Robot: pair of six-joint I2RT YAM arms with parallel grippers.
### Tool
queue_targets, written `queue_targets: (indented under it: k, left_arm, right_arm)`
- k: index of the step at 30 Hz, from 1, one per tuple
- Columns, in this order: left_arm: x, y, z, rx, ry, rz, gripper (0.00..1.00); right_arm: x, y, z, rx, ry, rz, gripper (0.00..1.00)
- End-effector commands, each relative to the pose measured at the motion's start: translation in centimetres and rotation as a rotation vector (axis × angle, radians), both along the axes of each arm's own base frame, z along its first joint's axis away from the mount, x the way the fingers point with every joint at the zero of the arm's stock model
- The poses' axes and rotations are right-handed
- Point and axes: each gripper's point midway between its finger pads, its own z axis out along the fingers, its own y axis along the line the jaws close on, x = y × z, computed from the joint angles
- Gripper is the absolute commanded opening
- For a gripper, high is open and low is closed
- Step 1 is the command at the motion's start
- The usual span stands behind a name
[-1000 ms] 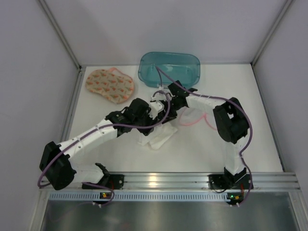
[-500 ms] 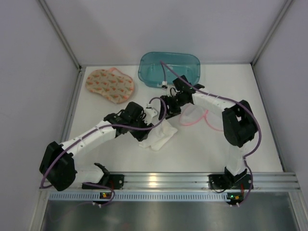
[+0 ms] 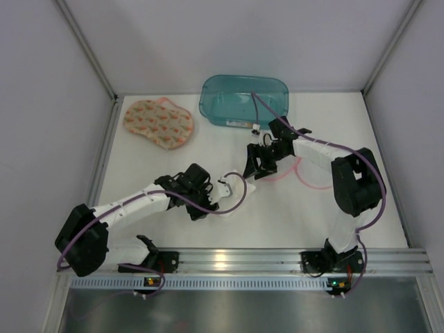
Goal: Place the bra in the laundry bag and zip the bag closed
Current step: Adjust the bra at the center of the board.
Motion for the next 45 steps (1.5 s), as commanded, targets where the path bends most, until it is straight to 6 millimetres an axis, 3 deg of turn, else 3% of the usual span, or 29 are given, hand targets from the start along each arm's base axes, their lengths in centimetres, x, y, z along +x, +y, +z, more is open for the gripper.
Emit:
queue_targets:
  k: [1,6,10,11,14,21,24,29,33,34,37,38,40,41,45]
  left_arm:
    - [0.7,0.0,-0.7,0.017,-0.05,-0.065,0.55]
    - [1.1,-0.3,-1.7,0.038,-0.054,-0.091,0.49]
    - [1.0,-1.1,-1.8,0.011,-0.034,-0.104,0.34]
    - [0.9,-1.3,-1.8,0.003,-0.028,-0.104,0.2]
    - [1.3,-2.3,0.4,-0.067,-0.066,-0.102,0.0]
    - [2.5,-4.9,7.0,-0.227,-0.142,-0.077,0.0]
    - [1.6,-5.8,8.3,-0.284,-0.114,-0.106,0.0]
    - [-1.0,-5.8,6.4,-0.268,-0.046,-0.187,0.0]
    - [-2.5,-4.2,3.7,-0.21,-0.035,-0.247,0.0]
    - [-2.9,-3.8,2.8,-0.179,-0.031,-0.26,0.06]
    - [-2.3,-3.7,2.8,-0.147,-0.041,-0.209,0.46]
    - [-1.7,-4.1,3.7,-0.16,-0.065,-0.189,0.6]
    - [-0.7,-4.6,5.3,-0.185,-0.109,-0.145,0.63]
    - [0.3,-5.3,7.2,-0.227,-0.161,-0.124,0.83]
    - [2.5,-5.9,9.2,-0.202,-0.283,-0.01,0.92]
  right_arm:
    - [0.6,0.9,0.6,0.059,-0.053,0.029,0.65]
    - [0.2,0.9,-0.9,0.042,-0.032,0.044,0.61]
    - [-0.5,0.9,-2.2,0.035,0.007,0.052,0.46]
    - [-0.7,1.0,-2.4,0.036,0.013,0.059,0.42]
    - [-1.0,1.1,-2.9,0.034,0.026,0.069,0.31]
    - [-1.6,1.3,-3.5,0.048,0.069,0.066,0.1]
    - [-1.6,1.6,-3.5,0.058,0.075,0.06,0.08]
    - [-1.4,1.8,-3.2,0.067,0.071,0.056,0.07]
    - [-1.7,1.6,-3.3,0.064,0.075,0.057,0.05]
    - [-1.8,1.5,-3.3,0.063,0.076,0.056,0.05]
    - [-2.0,1.5,-3.5,0.062,0.084,0.059,0.05]
    - [-2.0,1.4,-3.6,0.06,0.088,0.056,0.04]
    - [-2.1,1.4,-3.7,0.061,0.092,0.055,0.03]
    - [-2.1,1.4,-3.7,0.063,0.094,0.054,0.02]
    - [-2.6,1.6,-4.3,0.068,0.129,0.053,0.0]
